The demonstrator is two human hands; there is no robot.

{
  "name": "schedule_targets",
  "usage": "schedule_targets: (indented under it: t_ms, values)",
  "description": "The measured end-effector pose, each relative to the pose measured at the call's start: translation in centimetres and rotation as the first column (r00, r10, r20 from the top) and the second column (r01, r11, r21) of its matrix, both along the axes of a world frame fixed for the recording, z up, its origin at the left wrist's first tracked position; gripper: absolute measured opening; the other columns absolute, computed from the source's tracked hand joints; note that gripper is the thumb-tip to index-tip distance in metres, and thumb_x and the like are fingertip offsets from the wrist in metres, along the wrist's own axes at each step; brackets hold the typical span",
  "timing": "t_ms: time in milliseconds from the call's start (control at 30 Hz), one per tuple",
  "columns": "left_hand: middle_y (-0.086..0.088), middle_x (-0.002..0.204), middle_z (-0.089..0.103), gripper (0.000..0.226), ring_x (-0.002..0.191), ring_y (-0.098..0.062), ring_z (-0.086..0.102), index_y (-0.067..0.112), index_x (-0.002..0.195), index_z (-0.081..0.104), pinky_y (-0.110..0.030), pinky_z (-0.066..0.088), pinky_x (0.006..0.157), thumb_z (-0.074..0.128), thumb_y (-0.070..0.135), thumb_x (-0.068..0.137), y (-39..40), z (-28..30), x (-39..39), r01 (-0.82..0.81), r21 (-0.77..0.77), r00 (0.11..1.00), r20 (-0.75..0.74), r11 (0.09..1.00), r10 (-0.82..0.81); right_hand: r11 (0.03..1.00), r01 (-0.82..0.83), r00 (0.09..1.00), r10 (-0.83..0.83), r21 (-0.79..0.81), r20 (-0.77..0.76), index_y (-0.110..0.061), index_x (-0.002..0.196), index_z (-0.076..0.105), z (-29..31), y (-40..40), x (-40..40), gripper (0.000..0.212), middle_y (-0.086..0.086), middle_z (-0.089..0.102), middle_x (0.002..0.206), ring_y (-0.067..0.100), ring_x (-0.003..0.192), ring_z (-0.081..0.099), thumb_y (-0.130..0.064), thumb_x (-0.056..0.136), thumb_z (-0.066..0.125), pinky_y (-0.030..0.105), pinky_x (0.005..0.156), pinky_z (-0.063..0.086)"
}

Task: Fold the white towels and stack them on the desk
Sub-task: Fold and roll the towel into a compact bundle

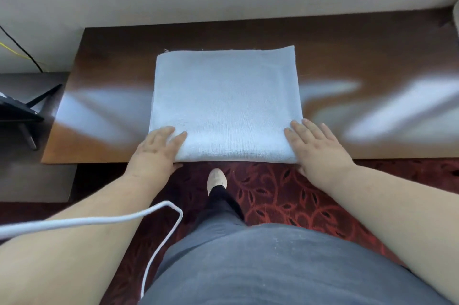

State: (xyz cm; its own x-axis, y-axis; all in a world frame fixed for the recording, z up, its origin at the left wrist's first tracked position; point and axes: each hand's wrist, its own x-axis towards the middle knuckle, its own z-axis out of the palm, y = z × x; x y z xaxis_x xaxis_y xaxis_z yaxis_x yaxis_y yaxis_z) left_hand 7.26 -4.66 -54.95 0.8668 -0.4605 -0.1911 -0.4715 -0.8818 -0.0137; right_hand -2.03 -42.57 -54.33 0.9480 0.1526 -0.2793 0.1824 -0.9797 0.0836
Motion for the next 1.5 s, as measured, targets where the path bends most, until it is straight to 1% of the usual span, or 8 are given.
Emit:
schedule_targets:
  t_ms: [133, 267, 367, 467, 733, 900, 1033, 1500]
  values:
    - [-0.010, 0.115, 0.058, 0.071, 0.099, -0.036, 0.052, 0.021, 0.124, 0.064, -0.051, 0.050, 0.080, 0.092, 0.018, 0.059, 1.7, 0.4, 0.7, 0.070, -0.128, 0.996, 0.067, 0.989, -0.062, 0.982, -0.016, 0.994, -0.004, 0.190, 0.105, -0.013, 0.128, 0.062, 0.5, -1.3, 0.6, 0.082, 0.010, 0.059, 0.131, 0.036, 0.129, 0.049, -0.021, 0.052, 0.091, 0.051, 0.115, 0.023]
    - [-0.006, 0.107, 0.067, 0.060, 0.090, -0.035, 0.062, 0.021, 0.115, 0.068, -0.046, 0.052, 0.078, 0.087, 0.010, 0.058, 2.3, 2.9, 2.8, 0.148, -0.194, 0.989, 0.042, 0.970, -0.142, 0.888, 0.059, 0.988, -0.117, 0.457, 0.098, -0.016, 0.115, 0.065, 2.1, -2.4, 1.9, 0.061, 0.003, 0.065, 0.111, 0.029, 0.117, 0.058, -0.013, 0.057, 0.083, 0.040, 0.115, 0.028]
    - [0.018, 0.093, 0.066, 0.045, 0.085, -0.012, 0.062, 0.043, 0.105, 0.059, -0.024, 0.047, 0.071, 0.072, 0.038, 0.063, 2.0, 5.5, 5.4, -0.071, -0.326, 0.996, -0.070, 0.943, 0.050, 0.635, 0.286, 0.919, -0.394, 0.718, -0.017, -0.035, 0.117, 0.049, 4.1, -2.1, 3.8, 0.061, -0.016, 0.055, 0.104, 0.008, 0.101, 0.057, -0.023, 0.063, 0.076, 0.014, 0.089, 0.036]
    - [0.038, 0.092, 0.059, 0.053, 0.082, 0.012, 0.056, 0.055, 0.108, 0.047, -0.017, 0.040, 0.069, 0.068, 0.057, 0.059, 0.9, 7.2, 8.3, -0.411, -0.540, 0.912, -0.248, 0.735, 0.327, 0.390, 0.366, 0.797, -0.600, 0.845, -0.069, -0.051, 0.106, 0.043, 5.4, -1.2, 6.2, 0.046, -0.023, 0.058, 0.098, -0.010, 0.088, 0.057, -0.038, 0.070, 0.069, 0.003, 0.070, 0.039]
    - [0.013, 0.102, 0.065, 0.053, 0.089, -0.003, 0.065, 0.068, 0.096, 0.046, -0.026, 0.051, 0.072, 0.081, 0.060, 0.057, -1.0, 8.4, 19.9, -0.609, -0.675, 0.792, -0.493, 0.416, 0.360, 0.219, 0.371, 0.646, -0.759, 0.902, -0.082, -0.032, 0.125, 0.046, 6.1, -0.9, 16.2, 0.037, -0.024, 0.058, 0.105, -0.021, 0.090, 0.054, -0.045, 0.090, 0.055, 0.001, 0.070, 0.040]
    - [0.007, 0.111, 0.064, 0.063, 0.086, -0.008, 0.071, 0.048, 0.108, 0.055, -0.028, 0.058, 0.065, 0.080, 0.063, 0.052, -2.9, 5.9, 25.8, -0.765, -0.598, 0.638, -0.652, 0.240, 0.410, 0.233, 0.620, 0.571, -0.789, 0.749, -0.227, -0.036, 0.133, 0.045, 3.9, -1.8, 22.7, 0.051, -0.010, 0.058, 0.116, 0.016, 0.105, 0.056, -0.060, 0.089, 0.043, 0.034, 0.090, 0.043]
    - [0.008, 0.107, 0.070, 0.091, 0.093, -0.018, 0.070, 0.032, 0.121, 0.059, -0.043, 0.055, 0.085, 0.058, 0.084, 0.046, -3.6, 4.8, 27.4, -0.891, -0.420, 0.450, -0.759, 0.173, 0.470, 0.239, 0.732, 0.505, -0.819, 0.638, -0.273, -0.027, 0.130, 0.051, 2.3, -2.4, 24.8, 0.050, -0.002, 0.058, 0.118, 0.025, 0.106, 0.056, -0.058, 0.091, 0.043, 0.034, 0.091, 0.042]
    - [-0.009, 0.139, 0.049, 0.067, 0.120, -0.036, 0.050, 0.029, 0.145, 0.032, -0.037, 0.033, 0.083, 0.043, 0.063, 0.089, -5.6, 4.2, 26.1, -0.730, -0.279, 0.681, -0.373, 0.624, 0.630, 0.434, 0.760, 0.562, -0.813, 0.484, -0.154, -0.017, 0.126, 0.055, 2.7, -1.8, 24.6, 0.049, 0.005, 0.056, 0.114, 0.030, 0.110, 0.051, -0.050, 0.100, 0.029, 0.034, 0.084, 0.032]
